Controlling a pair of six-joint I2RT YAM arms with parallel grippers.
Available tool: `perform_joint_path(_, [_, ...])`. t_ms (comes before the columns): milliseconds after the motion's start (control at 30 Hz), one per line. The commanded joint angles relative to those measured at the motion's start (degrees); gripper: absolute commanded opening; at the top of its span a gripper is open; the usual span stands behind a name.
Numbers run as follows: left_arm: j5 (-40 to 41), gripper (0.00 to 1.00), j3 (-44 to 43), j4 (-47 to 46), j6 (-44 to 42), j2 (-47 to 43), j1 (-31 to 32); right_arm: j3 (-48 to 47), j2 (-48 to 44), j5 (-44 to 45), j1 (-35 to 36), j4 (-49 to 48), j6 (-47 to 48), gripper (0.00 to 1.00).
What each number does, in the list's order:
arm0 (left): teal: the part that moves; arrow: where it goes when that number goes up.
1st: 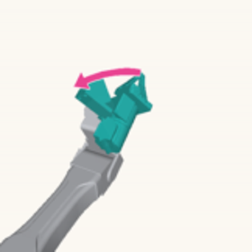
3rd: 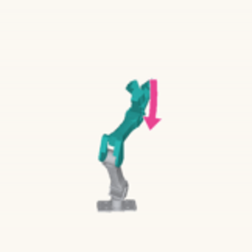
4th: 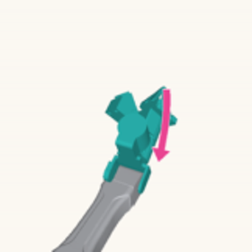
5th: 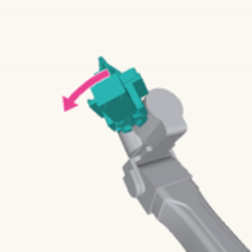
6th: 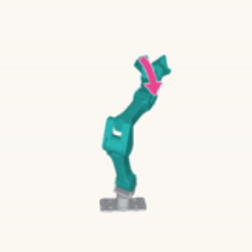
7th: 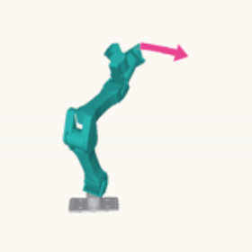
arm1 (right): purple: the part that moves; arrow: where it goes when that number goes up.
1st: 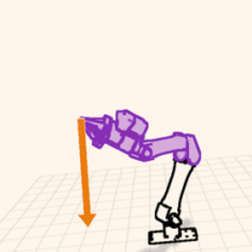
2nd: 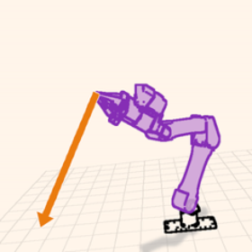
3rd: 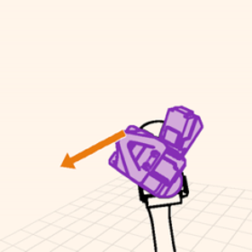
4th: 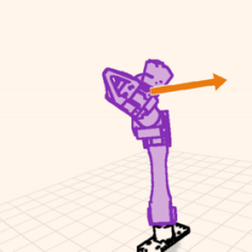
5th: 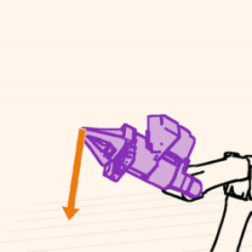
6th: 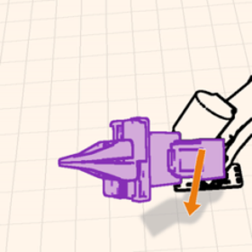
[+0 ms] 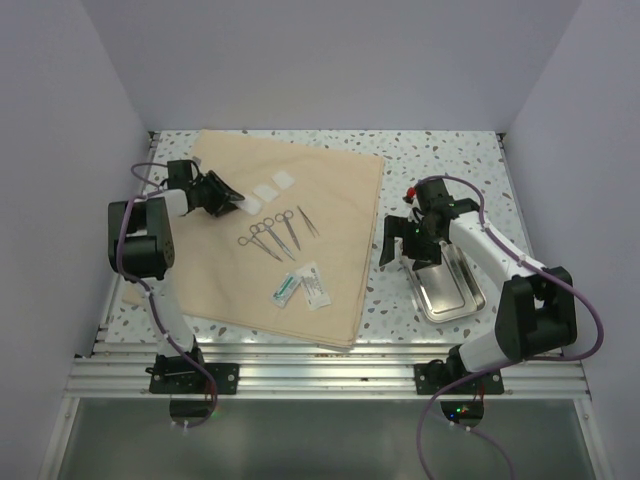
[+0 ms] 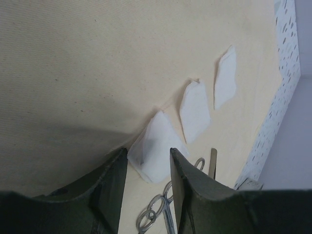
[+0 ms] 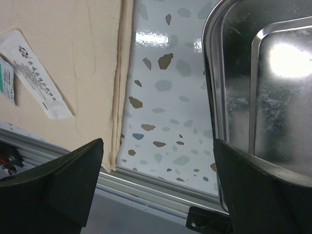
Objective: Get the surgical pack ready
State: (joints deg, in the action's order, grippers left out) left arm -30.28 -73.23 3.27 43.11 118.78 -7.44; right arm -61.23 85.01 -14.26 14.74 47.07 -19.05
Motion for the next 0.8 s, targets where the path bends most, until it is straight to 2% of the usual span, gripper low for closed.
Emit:
perform_joint_path(0, [-0.2, 0.45, -0.1, -1.4, 1.0, 1.9, 0.4, -0.7, -0.1, -0.2, 0.2, -0.7, -0.2, 0.99])
perform_joint_path(433, [-1.8, 0.43, -0.3, -5.5, 1.9, 4.1, 0.4, -1.2, 0.9, -0.1, 0.3, -0.9, 0.3, 0.99])
perform_joint_path(533, [-2.4, 0.34, -0.9, -6.5, 2.0, 4.7, 0.4, -1.7, 1.5, -0.1, 0.3, -0.7, 0.3, 0.99])
perform_joint_path(633, [-3.4, 0.14, -0.9, -7.6, 2.0, 4.4, 0.3, -2.6, 1.6, -0.4, 0.2, -0.3, 0.7, 0.99])
perform_joint_path(667, [-3.6, 0.0, -0.9, -7.4, 1.9, 4.1, 0.3, -2.9, 1.7, -0.5, 0.3, 0.0, 0.8, 0.99])
perform_joint_path(767, [-4.5, 0.0, 0.0, -6.9, 1.3, 0.6, 0.8, -4.7, 2.1, -2.1, 0.2, 0.6, 1.6, 0.97])
